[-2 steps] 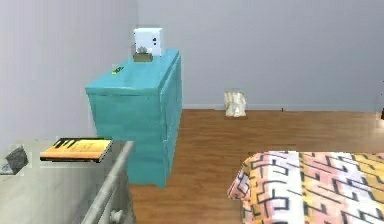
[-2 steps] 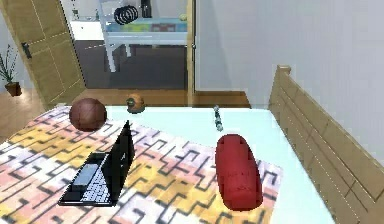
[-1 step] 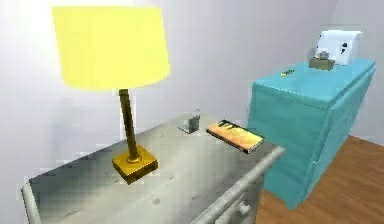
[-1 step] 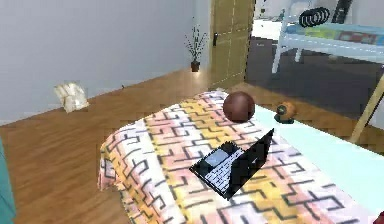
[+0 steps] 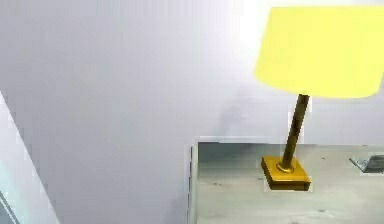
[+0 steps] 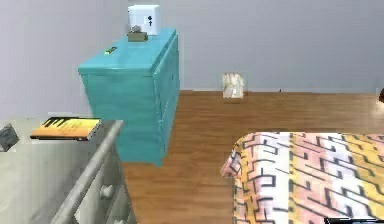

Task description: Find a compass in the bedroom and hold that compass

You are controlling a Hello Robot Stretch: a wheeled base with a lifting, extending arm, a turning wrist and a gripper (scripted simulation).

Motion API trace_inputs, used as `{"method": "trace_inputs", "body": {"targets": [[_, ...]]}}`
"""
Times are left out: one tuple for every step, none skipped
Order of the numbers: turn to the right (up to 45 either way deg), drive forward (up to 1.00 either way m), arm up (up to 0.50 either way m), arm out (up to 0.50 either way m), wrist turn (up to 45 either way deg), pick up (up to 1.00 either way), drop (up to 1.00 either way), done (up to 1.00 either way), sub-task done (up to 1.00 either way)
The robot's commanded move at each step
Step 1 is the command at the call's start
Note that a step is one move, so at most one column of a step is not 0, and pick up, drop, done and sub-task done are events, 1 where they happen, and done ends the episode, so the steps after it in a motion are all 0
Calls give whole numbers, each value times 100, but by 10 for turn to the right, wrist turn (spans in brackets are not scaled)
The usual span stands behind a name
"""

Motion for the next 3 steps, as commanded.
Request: {"method": "trace_inputs", "body": {"targets": [[-390,0,0,0,0,0,0,0,0],[0,0,50,0,0,0,0,0,0],[0,0,38,0,0,0,0,0,0]]}}
